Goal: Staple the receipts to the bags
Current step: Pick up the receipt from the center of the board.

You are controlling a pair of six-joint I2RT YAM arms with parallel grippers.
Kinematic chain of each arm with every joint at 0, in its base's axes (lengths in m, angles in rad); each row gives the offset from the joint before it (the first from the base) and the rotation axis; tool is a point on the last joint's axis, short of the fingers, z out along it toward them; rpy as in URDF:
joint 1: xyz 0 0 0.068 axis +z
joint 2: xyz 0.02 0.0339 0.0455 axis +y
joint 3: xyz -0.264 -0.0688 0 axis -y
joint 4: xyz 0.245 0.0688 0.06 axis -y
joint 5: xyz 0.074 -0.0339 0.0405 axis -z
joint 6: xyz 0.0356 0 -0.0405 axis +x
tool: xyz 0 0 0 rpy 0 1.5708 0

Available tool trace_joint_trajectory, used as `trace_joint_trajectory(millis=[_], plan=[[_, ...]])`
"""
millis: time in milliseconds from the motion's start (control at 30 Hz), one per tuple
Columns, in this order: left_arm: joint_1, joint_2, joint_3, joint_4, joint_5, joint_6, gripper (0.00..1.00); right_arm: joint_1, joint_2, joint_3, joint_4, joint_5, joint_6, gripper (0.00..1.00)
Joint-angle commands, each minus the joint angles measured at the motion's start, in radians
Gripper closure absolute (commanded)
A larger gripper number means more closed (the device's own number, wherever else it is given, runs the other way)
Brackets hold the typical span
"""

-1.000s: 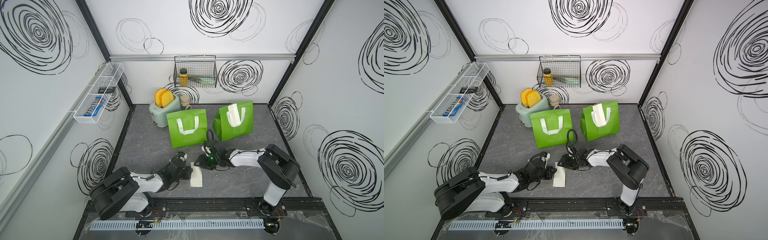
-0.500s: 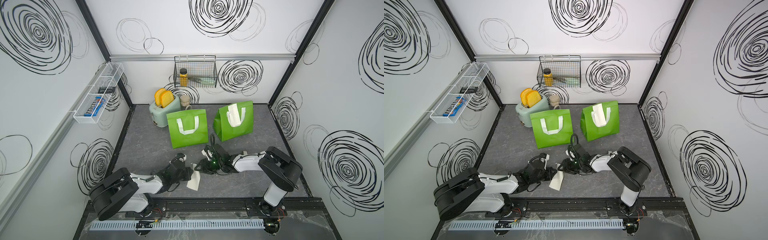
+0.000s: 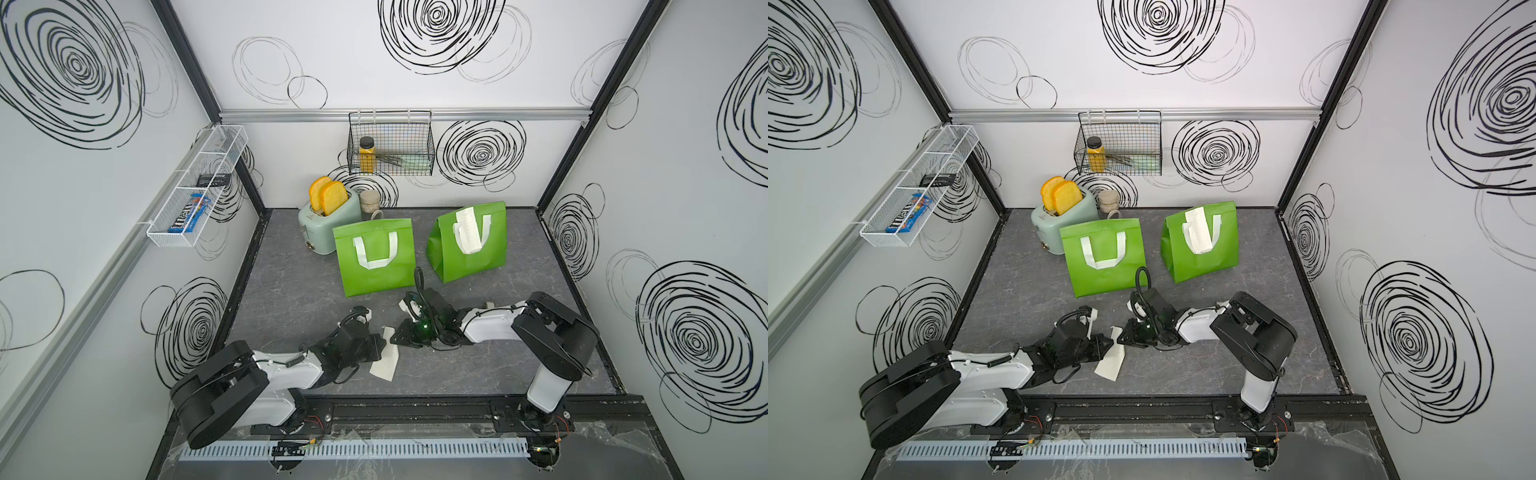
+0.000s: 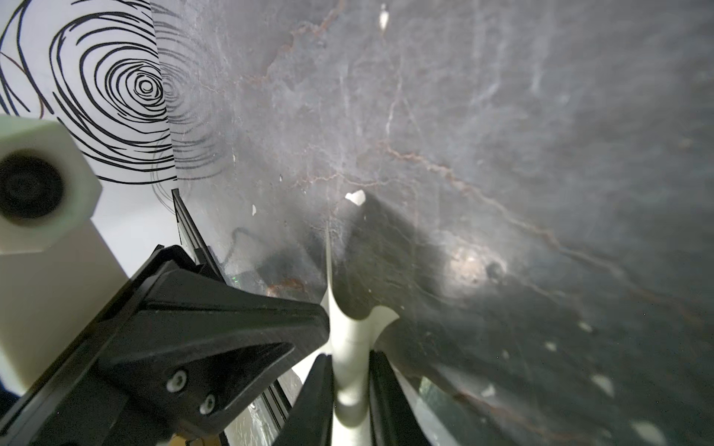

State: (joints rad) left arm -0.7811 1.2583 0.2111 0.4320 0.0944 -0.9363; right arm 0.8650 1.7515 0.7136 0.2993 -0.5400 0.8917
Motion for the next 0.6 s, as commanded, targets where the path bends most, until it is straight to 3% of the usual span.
trace_joint_trajectory(millis=[0, 67, 267, 567], plan=[[0.044, -0.057, 0.01, -0.036, 0.022, 0.022, 0.87, 0.003, -0.007, 0.024, -0.023, 0.002, -0.034, 0.79], [0.081, -0.105, 0.016, -0.054, 0.047, 0.047, 0.68, 0.003, -0.024, 0.027, -0.029, -0.006, -0.055, 0.8], [0.173, -0.175, -0.002, 0.031, 0.165, 0.102, 0.36, -0.013, -0.081, 0.032, -0.054, -0.03, -0.13, 0.79], [0.223, -0.107, -0.066, 0.348, 0.344, 0.032, 0.32, -0.059, -0.135, 0.027, -0.042, -0.104, -0.181, 0.78]])
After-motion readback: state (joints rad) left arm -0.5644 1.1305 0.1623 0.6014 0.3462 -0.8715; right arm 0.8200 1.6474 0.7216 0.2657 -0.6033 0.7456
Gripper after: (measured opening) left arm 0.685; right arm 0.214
